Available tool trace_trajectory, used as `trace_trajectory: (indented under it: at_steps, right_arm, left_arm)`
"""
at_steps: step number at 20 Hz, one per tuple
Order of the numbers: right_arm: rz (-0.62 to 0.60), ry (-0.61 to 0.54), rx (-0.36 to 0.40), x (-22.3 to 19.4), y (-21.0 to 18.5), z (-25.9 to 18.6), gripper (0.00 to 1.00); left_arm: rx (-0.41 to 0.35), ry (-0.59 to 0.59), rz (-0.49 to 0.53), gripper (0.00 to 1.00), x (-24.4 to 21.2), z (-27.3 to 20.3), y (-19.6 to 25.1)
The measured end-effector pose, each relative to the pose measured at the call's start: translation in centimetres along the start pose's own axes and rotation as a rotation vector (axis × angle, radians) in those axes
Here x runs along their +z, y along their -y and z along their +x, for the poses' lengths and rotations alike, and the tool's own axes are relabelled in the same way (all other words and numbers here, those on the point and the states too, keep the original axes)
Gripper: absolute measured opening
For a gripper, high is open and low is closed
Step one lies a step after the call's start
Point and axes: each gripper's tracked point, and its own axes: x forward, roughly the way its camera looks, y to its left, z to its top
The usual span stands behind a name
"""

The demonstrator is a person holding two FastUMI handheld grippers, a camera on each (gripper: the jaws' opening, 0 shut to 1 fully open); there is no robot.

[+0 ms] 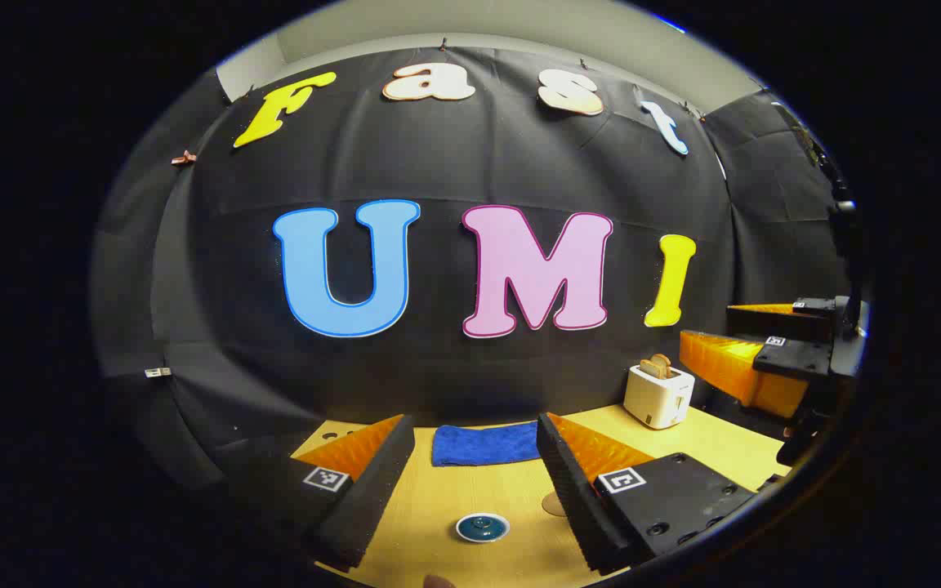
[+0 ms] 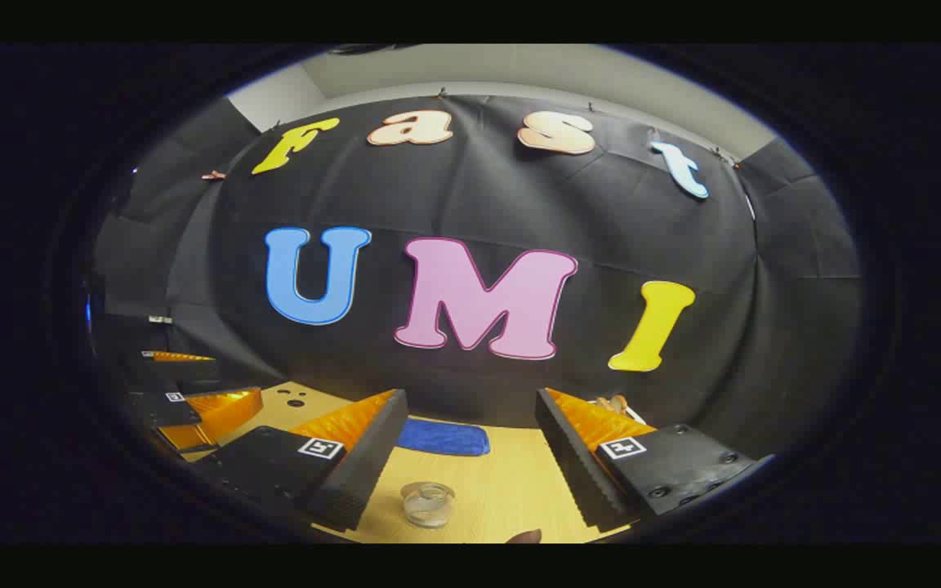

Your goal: Open the teacup lid with one hand, grasp the water bottle and pour water into the teacup with the other hand; after pouring, place the water bottle on the coaster and then close the teacup lid.

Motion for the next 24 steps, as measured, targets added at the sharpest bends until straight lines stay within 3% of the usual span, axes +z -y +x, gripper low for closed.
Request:
trace_trajectory:
  at_steps: [11, 24]
  right_arm:
    - [-0.002, -0.004, 0.017, -0.3, -0.8, -0.4, 0.98]
    - [0.016, -0.105, 0.04, -10.8, -3.4, 0.7, 0.98]
  left_arm:
    - [-0.007, 0.006, 0.014, 0.95, -0.1, 0.1, -0.2]
    - [0.006, -0.056, 0.028, 0.95, -9.0, 2.9, 0.0]
